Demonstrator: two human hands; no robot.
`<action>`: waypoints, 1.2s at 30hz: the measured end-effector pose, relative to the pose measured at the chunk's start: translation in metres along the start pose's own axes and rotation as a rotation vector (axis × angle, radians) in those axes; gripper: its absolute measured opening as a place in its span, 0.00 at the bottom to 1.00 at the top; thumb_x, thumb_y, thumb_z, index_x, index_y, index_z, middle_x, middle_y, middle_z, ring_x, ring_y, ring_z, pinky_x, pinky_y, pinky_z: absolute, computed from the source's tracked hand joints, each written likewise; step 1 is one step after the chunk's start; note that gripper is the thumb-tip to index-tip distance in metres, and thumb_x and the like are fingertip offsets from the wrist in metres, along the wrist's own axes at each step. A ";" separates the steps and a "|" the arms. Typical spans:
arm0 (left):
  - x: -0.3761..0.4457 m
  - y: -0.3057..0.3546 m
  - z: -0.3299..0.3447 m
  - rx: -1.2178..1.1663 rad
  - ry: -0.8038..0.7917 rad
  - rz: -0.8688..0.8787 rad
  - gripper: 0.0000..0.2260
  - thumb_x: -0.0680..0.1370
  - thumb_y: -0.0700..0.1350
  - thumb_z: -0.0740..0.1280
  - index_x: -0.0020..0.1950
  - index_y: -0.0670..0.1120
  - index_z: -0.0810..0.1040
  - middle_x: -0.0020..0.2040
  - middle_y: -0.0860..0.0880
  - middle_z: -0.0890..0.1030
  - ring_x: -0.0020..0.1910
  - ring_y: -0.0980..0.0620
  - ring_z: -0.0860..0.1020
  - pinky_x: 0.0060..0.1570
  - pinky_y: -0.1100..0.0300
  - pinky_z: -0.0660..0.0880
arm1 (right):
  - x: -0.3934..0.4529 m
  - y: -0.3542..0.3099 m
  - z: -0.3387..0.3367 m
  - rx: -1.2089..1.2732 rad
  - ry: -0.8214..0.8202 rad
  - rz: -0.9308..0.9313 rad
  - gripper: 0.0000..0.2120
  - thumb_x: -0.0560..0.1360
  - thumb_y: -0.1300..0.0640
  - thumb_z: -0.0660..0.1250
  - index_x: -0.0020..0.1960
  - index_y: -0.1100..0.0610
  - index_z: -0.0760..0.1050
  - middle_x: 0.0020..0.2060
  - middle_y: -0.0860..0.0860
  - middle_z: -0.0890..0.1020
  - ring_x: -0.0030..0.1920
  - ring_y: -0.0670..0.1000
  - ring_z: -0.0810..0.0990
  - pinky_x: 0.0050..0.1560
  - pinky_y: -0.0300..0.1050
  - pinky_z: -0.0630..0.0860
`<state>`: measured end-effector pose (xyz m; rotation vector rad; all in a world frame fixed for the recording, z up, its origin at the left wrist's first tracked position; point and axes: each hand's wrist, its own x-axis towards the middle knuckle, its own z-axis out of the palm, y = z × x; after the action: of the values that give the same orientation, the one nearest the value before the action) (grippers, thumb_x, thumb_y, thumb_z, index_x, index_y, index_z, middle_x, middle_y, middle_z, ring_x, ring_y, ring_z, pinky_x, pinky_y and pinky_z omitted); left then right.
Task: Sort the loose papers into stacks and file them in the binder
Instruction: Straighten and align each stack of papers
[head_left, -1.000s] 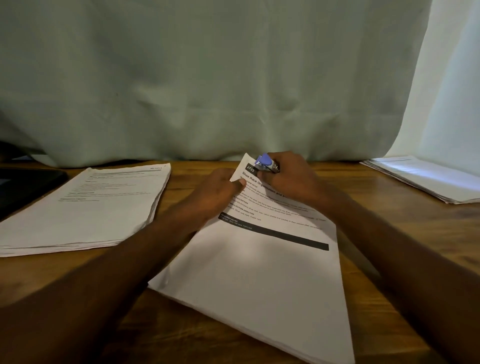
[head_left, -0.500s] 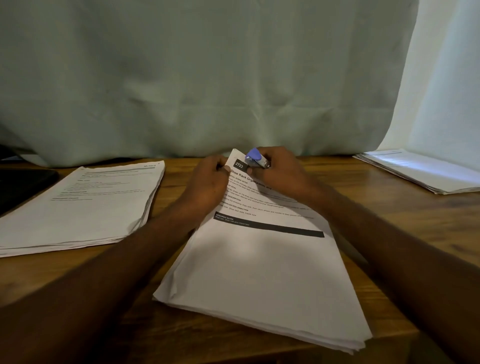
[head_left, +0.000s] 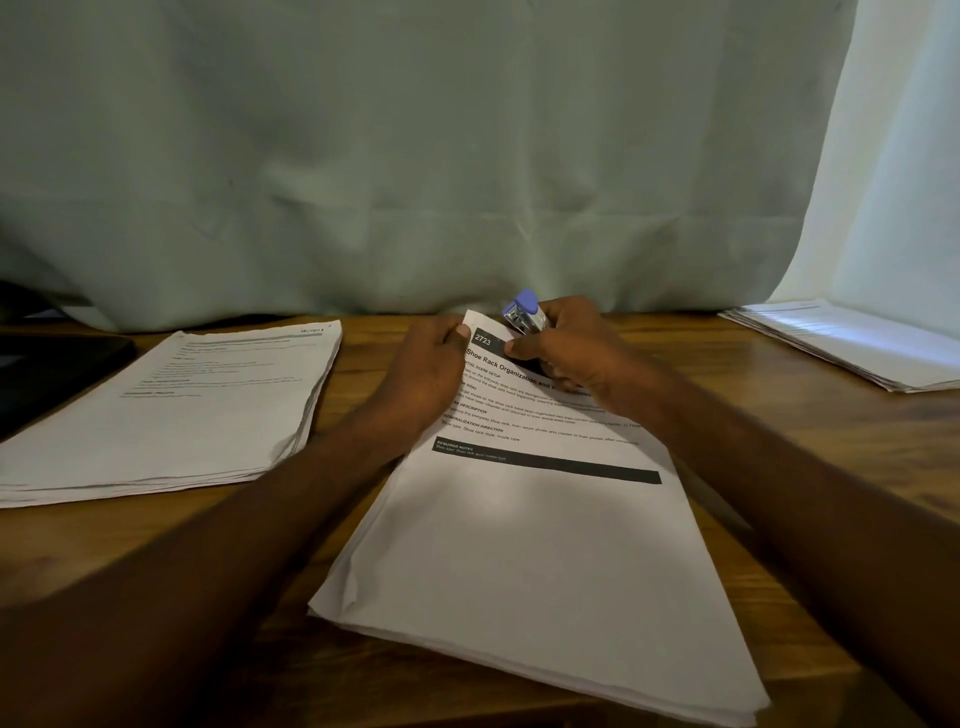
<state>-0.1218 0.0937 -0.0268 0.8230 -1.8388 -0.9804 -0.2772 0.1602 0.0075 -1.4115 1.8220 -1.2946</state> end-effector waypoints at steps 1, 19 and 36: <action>0.000 0.000 0.000 -0.018 0.001 -0.008 0.13 0.87 0.48 0.56 0.51 0.51 0.80 0.46 0.51 0.85 0.42 0.54 0.85 0.40 0.63 0.79 | -0.001 0.000 0.001 -0.003 0.000 0.002 0.11 0.78 0.64 0.71 0.60 0.63 0.79 0.20 0.43 0.77 0.18 0.39 0.73 0.20 0.30 0.66; 0.003 0.001 -0.013 -0.163 -0.044 -0.129 0.10 0.79 0.49 0.72 0.56 0.44 0.85 0.45 0.46 0.88 0.40 0.49 0.87 0.39 0.59 0.83 | 0.007 0.004 0.003 -0.035 0.014 -0.033 0.10 0.77 0.62 0.73 0.58 0.60 0.80 0.31 0.47 0.82 0.23 0.40 0.78 0.23 0.30 0.69; 0.003 -0.002 -0.009 -0.068 -0.066 -0.213 0.17 0.75 0.52 0.75 0.52 0.39 0.84 0.46 0.44 0.87 0.46 0.39 0.86 0.57 0.35 0.79 | 0.018 0.007 -0.028 0.001 -0.035 -0.180 0.24 0.80 0.37 0.62 0.62 0.56 0.79 0.43 0.50 0.79 0.27 0.44 0.65 0.24 0.37 0.62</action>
<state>-0.1144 0.0874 -0.0243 0.9689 -1.7882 -1.2104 -0.3091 0.1541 0.0163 -1.6184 1.7025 -1.3481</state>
